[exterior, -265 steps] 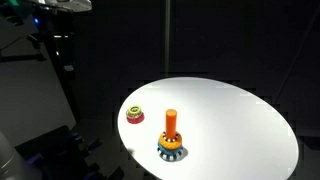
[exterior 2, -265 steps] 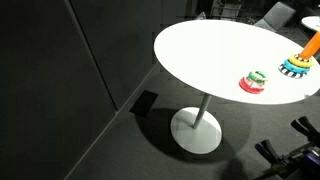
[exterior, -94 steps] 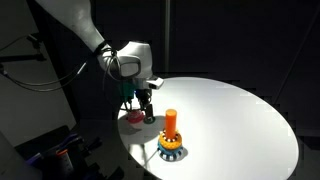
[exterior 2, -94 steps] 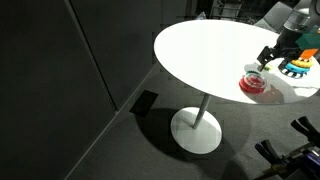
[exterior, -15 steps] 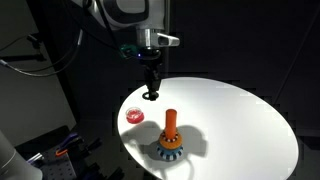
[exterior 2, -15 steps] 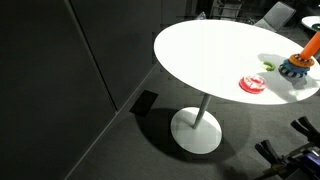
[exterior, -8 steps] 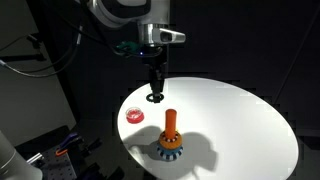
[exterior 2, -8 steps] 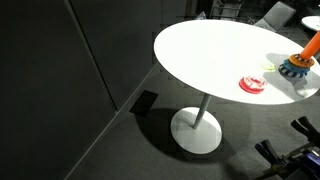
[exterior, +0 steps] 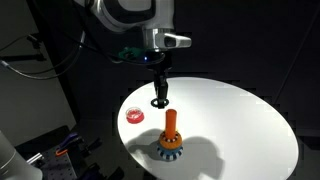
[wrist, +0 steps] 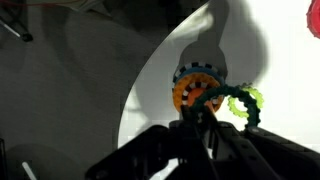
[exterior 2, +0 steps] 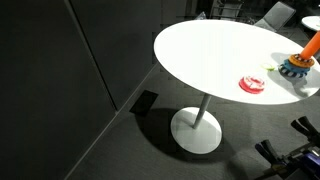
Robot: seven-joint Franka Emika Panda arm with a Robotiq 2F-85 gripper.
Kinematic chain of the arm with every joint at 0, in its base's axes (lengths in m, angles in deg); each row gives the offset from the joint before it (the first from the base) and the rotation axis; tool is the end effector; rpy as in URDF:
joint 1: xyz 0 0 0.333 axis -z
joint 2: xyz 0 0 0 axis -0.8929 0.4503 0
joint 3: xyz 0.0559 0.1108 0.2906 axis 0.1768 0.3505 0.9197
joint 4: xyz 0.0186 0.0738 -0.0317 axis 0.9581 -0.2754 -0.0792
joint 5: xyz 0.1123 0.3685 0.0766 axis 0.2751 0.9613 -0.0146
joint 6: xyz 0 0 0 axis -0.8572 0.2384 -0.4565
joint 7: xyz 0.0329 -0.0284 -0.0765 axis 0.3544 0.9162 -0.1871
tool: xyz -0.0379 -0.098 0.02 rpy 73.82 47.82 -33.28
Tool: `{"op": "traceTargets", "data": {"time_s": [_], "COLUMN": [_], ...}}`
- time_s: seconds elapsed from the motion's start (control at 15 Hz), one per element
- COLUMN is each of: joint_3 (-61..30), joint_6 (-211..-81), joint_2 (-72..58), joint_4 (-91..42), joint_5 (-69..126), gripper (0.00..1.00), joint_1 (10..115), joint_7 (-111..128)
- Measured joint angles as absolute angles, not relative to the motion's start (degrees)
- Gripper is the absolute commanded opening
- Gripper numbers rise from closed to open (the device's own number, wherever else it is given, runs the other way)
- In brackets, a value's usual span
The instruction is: Put the green ring on the orange stand
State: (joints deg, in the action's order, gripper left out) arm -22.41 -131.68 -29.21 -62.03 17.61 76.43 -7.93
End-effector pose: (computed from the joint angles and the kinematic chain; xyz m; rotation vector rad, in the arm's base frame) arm 0.4471 -0.2124 0.3968 2.7960 -0.9512 -0.0998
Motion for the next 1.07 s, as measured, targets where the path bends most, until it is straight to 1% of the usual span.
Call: {"op": "traceTargets", "data": {"time_s": [1.07], "joint_3": [-24.47], "joint_6": [-134.10], "joint_2": [-22.90], "joint_4": [-57.70], "joint_5": [17.58], "gripper": [0.06], "joint_1": [76.96], "joint_7": [-11.19]}}
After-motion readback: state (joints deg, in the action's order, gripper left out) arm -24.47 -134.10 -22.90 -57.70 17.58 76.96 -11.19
